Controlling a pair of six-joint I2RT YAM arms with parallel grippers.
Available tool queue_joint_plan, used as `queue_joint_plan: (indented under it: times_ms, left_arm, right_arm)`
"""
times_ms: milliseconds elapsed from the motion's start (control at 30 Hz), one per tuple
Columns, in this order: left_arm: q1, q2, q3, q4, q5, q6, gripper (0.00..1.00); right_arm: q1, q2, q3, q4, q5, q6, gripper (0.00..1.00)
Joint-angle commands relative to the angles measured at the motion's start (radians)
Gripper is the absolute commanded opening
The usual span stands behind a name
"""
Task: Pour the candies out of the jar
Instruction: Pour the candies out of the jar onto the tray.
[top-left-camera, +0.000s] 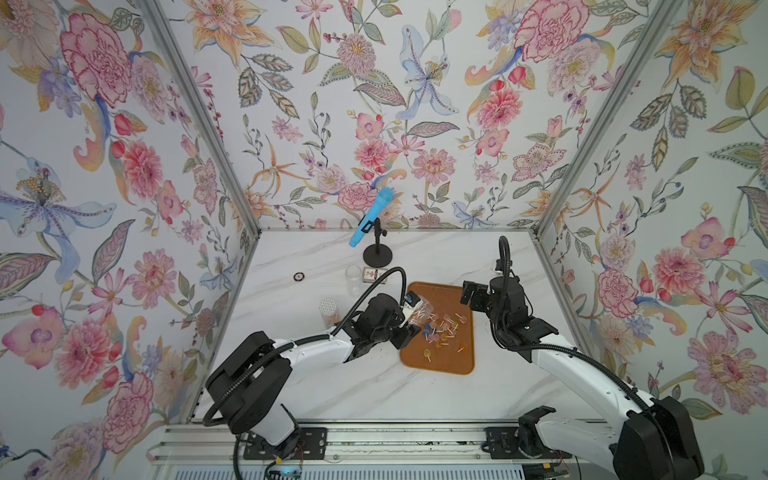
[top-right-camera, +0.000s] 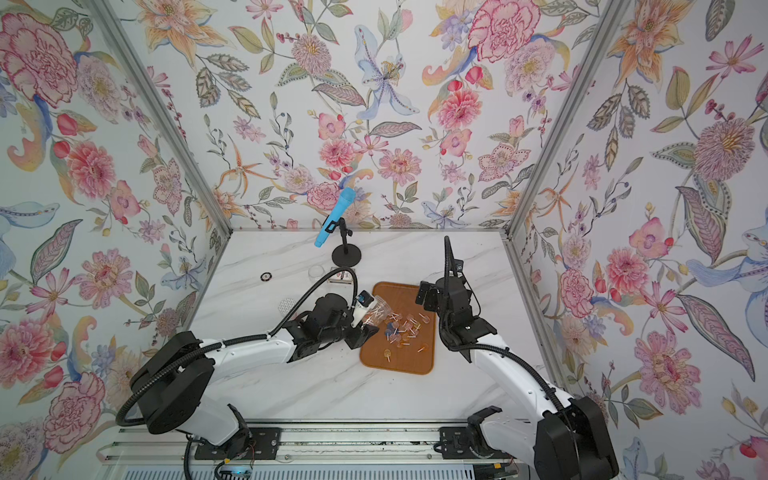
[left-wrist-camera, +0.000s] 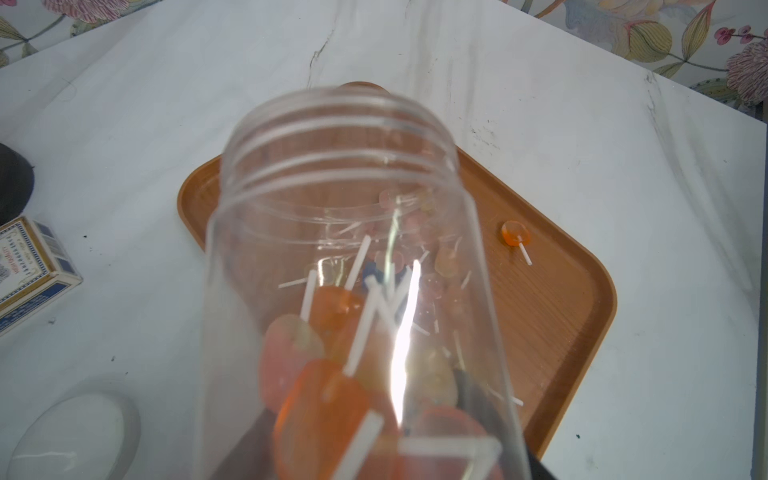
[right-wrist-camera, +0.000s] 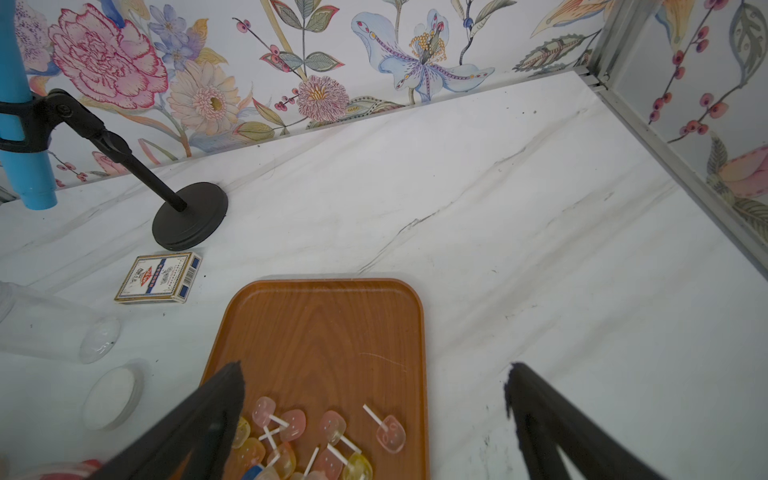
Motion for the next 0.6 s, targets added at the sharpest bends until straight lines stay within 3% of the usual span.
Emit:
queue_joint_plan:
  times_ms: [0,567]
  left_arm:
    - [-0.014,0.057,0.104,-0.190,0.044,0.089,0.00]
    - [-0.019,0.329,0.586,-0.773,-0.017,0.241,0.00]
  right_arm:
    - [-0.016,-0.020,-0.010,0.014,-0.001,0.025,1.00]
    - [-0.127,-0.042,-0.061,0.035,-0.070,0.126,1.00]
